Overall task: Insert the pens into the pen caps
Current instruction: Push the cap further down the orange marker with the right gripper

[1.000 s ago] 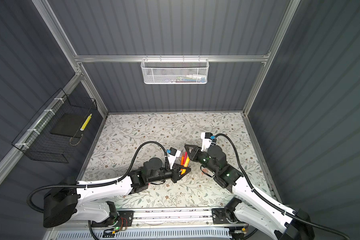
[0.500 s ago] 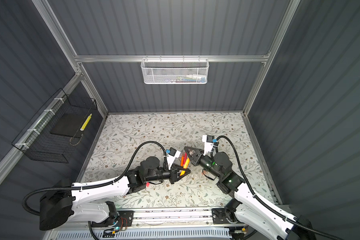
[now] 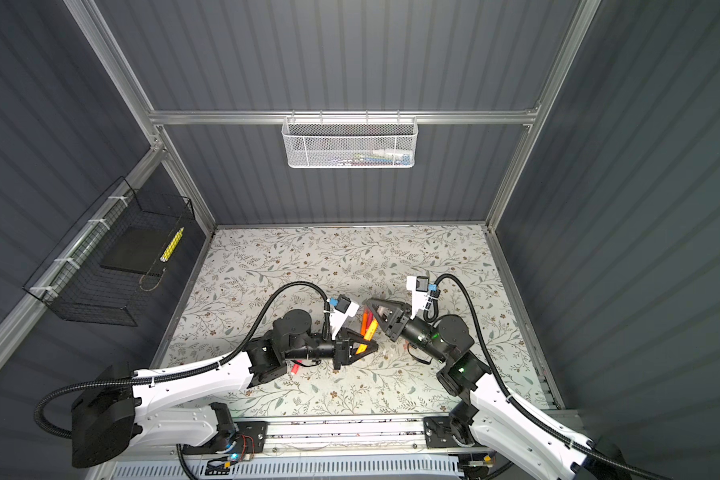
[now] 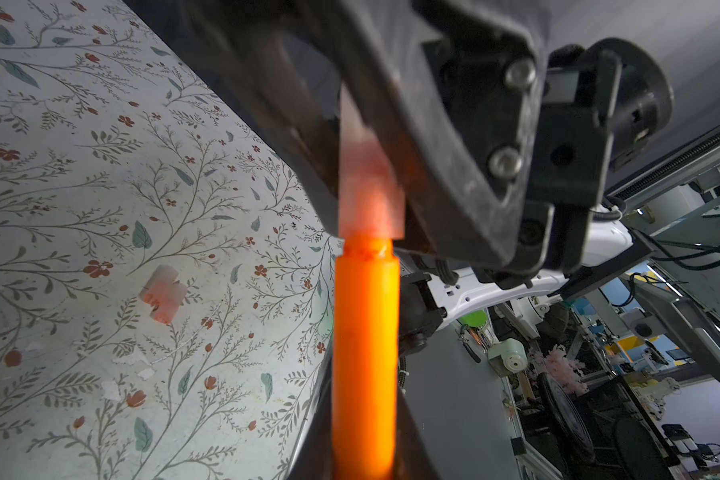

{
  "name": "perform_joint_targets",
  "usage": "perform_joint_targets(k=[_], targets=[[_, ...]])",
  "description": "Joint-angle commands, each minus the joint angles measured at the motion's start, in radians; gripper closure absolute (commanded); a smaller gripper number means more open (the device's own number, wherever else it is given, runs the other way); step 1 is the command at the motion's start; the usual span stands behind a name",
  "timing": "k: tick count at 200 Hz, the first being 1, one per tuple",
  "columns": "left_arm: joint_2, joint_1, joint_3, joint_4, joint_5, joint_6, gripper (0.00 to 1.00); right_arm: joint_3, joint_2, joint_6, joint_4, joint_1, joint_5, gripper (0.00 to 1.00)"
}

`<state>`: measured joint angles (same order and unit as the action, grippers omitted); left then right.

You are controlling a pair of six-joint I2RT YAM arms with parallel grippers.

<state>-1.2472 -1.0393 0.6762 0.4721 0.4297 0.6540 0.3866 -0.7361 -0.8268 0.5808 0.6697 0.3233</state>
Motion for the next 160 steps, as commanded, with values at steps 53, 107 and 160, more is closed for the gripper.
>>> perform_joint_targets(k=[53, 107, 160], targets=[[0.012, 0.017, 0.023, 0.01, -0.043, -0.031, 1.0, 0.027, 0.049, 0.07, -0.143, 0.012, -0.018, 0.51], [0.023, 0.018, 0.022, -0.029, -0.071, -0.054, 1.0, 0.083, 0.066, 0.057, -0.207, 0.013, -0.053, 0.36], [0.027, 0.016, 0.022, -0.071, -0.116, -0.077, 1.0, 0.209, -0.005, -0.009, -0.407, 0.013, -0.169, 0.39]])
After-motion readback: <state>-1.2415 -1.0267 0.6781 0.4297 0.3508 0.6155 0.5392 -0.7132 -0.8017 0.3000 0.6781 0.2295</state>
